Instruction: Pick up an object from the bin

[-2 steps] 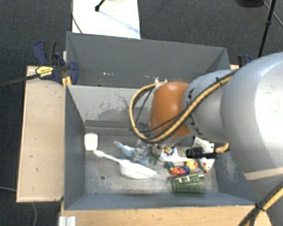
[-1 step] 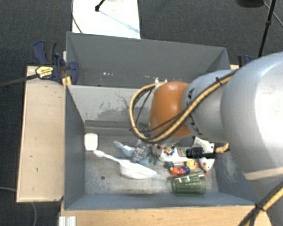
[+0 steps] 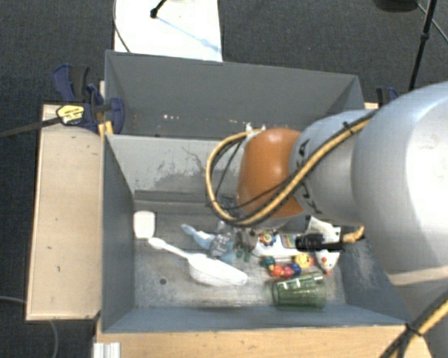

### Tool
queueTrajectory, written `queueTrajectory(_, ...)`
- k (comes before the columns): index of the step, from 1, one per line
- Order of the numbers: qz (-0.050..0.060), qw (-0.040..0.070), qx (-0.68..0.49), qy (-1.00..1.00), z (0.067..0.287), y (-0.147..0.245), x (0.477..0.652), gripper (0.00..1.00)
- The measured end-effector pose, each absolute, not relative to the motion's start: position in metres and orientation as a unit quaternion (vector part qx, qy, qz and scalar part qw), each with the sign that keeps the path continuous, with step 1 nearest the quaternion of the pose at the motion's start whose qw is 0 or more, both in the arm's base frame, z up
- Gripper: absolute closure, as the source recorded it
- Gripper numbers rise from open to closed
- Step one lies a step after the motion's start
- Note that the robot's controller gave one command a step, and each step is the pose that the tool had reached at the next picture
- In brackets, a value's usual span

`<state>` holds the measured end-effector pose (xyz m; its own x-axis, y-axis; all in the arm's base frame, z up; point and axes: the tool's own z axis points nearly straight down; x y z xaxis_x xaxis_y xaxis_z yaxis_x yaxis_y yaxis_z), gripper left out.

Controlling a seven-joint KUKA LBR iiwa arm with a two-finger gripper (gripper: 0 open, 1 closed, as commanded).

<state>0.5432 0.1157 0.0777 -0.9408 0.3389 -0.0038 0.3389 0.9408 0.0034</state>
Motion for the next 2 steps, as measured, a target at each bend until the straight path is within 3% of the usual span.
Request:
queueTrajectory(1,-0.001,-0.003,0.172,0.985,0.096,0.115,0.54,1.0)
queueTrajectory(2,0.0,-0.001,0.171,0.985,0.117,0.115,0.541,1.0)
